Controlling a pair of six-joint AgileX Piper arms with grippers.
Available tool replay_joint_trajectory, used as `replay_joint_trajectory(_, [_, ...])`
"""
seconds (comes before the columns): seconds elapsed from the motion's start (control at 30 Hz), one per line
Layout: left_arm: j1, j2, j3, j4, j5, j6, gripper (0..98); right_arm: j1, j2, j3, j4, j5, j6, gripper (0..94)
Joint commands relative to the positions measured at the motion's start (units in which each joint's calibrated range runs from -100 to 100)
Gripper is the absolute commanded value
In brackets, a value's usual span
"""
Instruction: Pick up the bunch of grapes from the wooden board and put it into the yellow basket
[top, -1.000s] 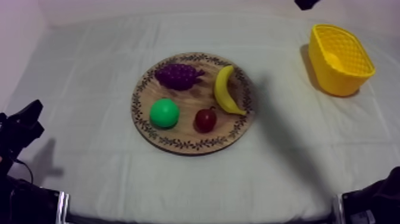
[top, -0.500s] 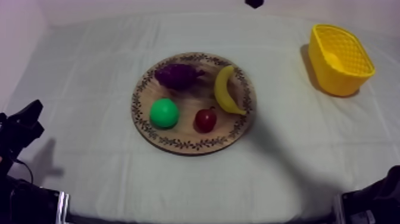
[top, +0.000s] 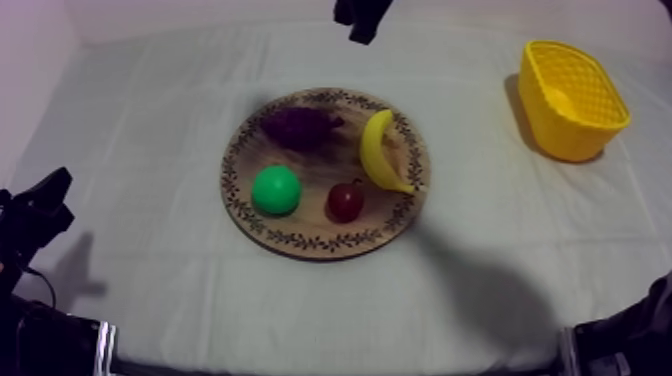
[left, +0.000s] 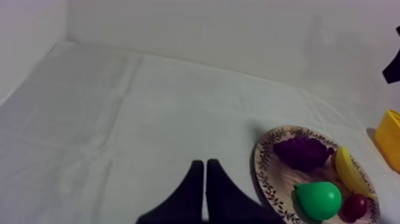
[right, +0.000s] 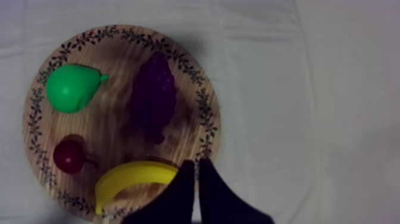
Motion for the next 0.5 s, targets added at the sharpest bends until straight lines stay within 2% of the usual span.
replay_joint_trajectory(0.0, [0.0, 0.0, 0.0, 0.02, 0.0, 0.0, 0.1, -0.1, 3.0, -3.6, -0.1, 1.6, -0.3, 0.6])
replay_joint_trajectory(0.3, [0.0, 0.0, 0.0, 0.02, 0.0, 0.0, 0.1, -0.1, 10.9, -11.5, -0.6, 5.9, -1.0, 0.7])
replay_joint_trajectory(0.47, [0.0, 0.0, 0.0, 0.02, 0.0, 0.0, 0.1, 0.0, 13.3, -13.4, -1.5, 7.5, -0.4, 10.6])
